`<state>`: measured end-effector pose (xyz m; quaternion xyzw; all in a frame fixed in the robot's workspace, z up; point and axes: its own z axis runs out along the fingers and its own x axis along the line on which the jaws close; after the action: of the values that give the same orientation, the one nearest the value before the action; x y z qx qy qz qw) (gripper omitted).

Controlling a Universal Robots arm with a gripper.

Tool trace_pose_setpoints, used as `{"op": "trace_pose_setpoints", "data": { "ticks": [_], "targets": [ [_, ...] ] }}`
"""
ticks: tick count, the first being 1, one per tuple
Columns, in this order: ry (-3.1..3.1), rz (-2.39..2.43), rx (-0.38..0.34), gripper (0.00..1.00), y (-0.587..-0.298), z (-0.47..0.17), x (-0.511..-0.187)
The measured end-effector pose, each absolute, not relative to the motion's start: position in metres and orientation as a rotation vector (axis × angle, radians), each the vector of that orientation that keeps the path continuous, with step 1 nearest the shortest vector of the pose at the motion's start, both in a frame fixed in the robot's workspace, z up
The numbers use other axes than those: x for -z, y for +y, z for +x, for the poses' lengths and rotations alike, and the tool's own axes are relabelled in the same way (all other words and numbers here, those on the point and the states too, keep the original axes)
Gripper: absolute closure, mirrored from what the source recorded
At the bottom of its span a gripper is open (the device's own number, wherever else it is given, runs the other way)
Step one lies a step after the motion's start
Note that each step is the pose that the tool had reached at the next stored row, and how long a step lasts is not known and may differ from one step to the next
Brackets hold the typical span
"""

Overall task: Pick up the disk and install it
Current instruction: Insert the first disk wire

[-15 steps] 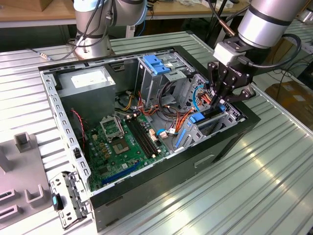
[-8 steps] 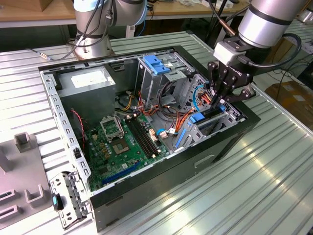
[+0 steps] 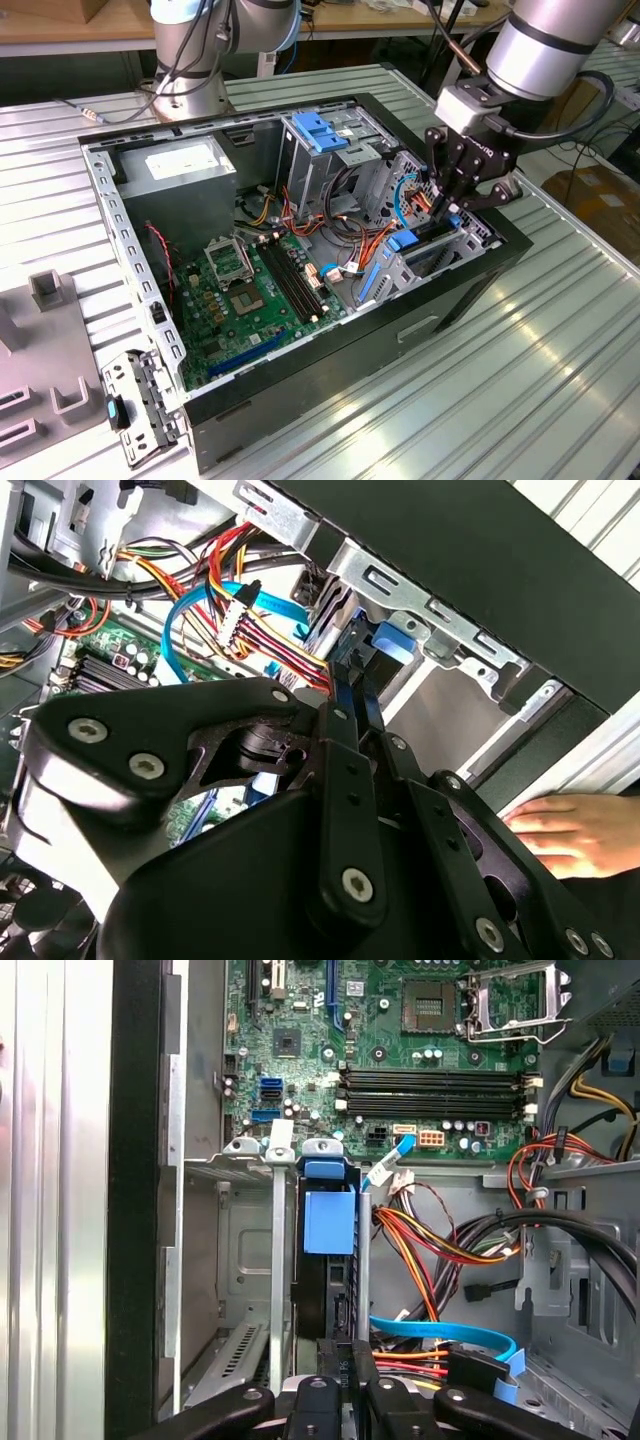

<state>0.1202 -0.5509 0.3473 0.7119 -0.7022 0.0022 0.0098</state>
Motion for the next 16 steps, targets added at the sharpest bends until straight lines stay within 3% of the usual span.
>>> {"op": "trace_pose_setpoints", "data": {
  "ticks": [16],
  "targets": [
    [-2.196,2.221,-0.005,0.84,-0.5515,0.1202,-0.3411]
  ]
}}
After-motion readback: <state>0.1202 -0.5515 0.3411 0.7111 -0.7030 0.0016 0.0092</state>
